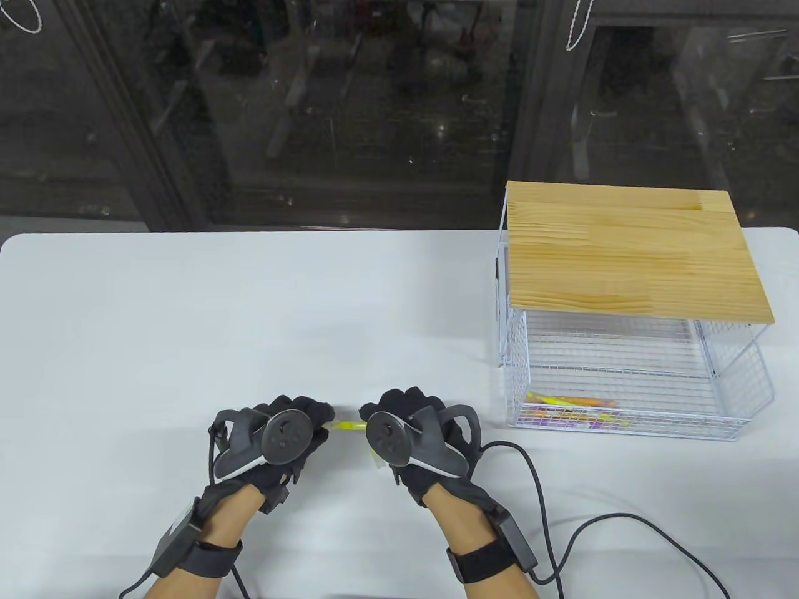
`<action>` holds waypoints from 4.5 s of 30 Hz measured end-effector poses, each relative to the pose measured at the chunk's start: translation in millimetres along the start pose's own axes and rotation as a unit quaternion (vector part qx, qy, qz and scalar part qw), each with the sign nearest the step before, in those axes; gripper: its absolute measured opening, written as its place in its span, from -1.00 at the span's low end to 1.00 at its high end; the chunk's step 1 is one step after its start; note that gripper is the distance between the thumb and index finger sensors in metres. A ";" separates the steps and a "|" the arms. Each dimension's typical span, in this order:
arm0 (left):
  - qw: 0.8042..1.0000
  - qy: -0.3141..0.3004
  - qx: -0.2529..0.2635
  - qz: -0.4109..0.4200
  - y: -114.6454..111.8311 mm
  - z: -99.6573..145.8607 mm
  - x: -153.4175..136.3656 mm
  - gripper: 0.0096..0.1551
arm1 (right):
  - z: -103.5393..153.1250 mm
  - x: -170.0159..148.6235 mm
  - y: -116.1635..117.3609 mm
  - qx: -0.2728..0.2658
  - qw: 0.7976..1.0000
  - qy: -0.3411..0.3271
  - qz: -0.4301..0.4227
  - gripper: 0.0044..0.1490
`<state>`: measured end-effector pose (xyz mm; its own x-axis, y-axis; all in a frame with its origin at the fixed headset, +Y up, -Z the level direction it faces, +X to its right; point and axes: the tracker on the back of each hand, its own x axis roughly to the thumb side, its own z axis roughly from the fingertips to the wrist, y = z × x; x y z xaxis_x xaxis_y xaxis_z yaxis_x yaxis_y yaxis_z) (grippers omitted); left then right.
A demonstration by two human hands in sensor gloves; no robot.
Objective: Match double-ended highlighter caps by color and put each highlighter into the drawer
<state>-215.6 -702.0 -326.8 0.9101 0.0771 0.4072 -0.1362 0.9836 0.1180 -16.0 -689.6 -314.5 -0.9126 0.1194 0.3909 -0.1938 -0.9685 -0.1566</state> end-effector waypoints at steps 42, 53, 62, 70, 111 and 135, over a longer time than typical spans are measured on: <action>0.999 -0.010 -0.002 0.049 0.7 3.1 3.5 -0.49 | 4.3 13.7 -2.8 -0.042 0.997 -0.059 0.037 -0.45; 0.997 -0.001 -0.008 0.075 1.3 4.1 4.9 -0.47 | 3.8 16.3 -1.4 -0.034 0.997 -0.062 0.016 -0.44; 0.995 0.008 0.002 0.097 1.7 4.3 1.7 -0.48 | 4.9 16.4 -3.8 -0.047 0.997 -0.062 0.003 -0.44; 0.994 0.052 0.005 0.100 5.9 4.4 -13.1 -0.49 | 8.1 -3.4 -21.5 -0.107 0.994 -0.021 -0.017 -0.45; 0.988 0.104 -0.021 0.115 -0.2 1.7 -34.7 -0.45 | -12.8 11.1 60.0 0.129 0.989 0.027 0.064 -0.39; 0.986 0.109 -0.026 0.121 0.2 2.1 -36.2 -0.45 | -11.3 11.6 46.2 0.096 0.991 0.013 0.092 -0.47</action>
<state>-249.4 -704.9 -339.6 0.9167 0.3384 0.2124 -0.3448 0.9386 -0.0073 -39.5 -730.5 -327.5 -0.9354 -0.0606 0.3483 0.0468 -0.9978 -0.0477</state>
